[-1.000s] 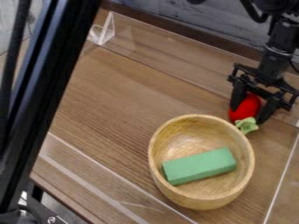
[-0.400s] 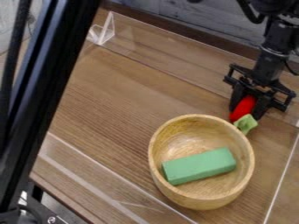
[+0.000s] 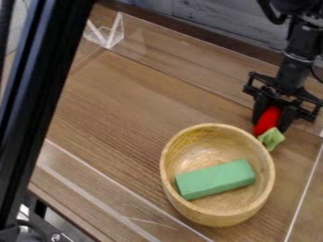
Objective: Move the red fruit to the left side of the table
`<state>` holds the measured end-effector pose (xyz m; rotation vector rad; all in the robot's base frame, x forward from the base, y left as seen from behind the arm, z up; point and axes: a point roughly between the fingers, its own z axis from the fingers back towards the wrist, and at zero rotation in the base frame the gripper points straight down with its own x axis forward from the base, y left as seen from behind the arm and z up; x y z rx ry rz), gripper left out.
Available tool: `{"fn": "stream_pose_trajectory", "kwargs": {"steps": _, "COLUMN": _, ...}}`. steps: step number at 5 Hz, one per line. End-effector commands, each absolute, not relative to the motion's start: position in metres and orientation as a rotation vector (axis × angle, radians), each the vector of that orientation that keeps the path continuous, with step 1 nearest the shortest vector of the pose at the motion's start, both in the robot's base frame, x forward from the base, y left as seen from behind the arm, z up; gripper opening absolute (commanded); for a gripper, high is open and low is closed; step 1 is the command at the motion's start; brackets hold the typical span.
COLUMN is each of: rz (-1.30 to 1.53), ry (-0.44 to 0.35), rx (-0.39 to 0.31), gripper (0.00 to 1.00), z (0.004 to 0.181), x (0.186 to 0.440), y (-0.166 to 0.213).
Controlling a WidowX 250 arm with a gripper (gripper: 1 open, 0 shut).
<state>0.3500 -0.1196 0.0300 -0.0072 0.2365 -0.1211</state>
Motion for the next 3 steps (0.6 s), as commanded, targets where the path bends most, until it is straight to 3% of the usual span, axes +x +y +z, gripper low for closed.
{"fn": "stream_pose_trajectory", "kwargs": {"steps": 1, "rz": -0.093, "ry": 0.107, "rx": -0.033, "gripper": 0.0, "z": 0.083, "x": 0.354, "y": -0.123}}
{"fn": "stream_pose_trajectory", "kwargs": {"steps": 2, "rz": -0.054, "ry": 0.021, "rx": -0.045, "gripper": 0.0, "z": 0.117, "x": 0.346, "y": -0.114}}
{"fn": "stream_pose_trajectory", "kwargs": {"steps": 3, "rz": -0.022, "ry": 0.024, "rx": -0.052, "gripper": 0.0, "z": 0.109, "x": 0.34, "y": -0.116}}
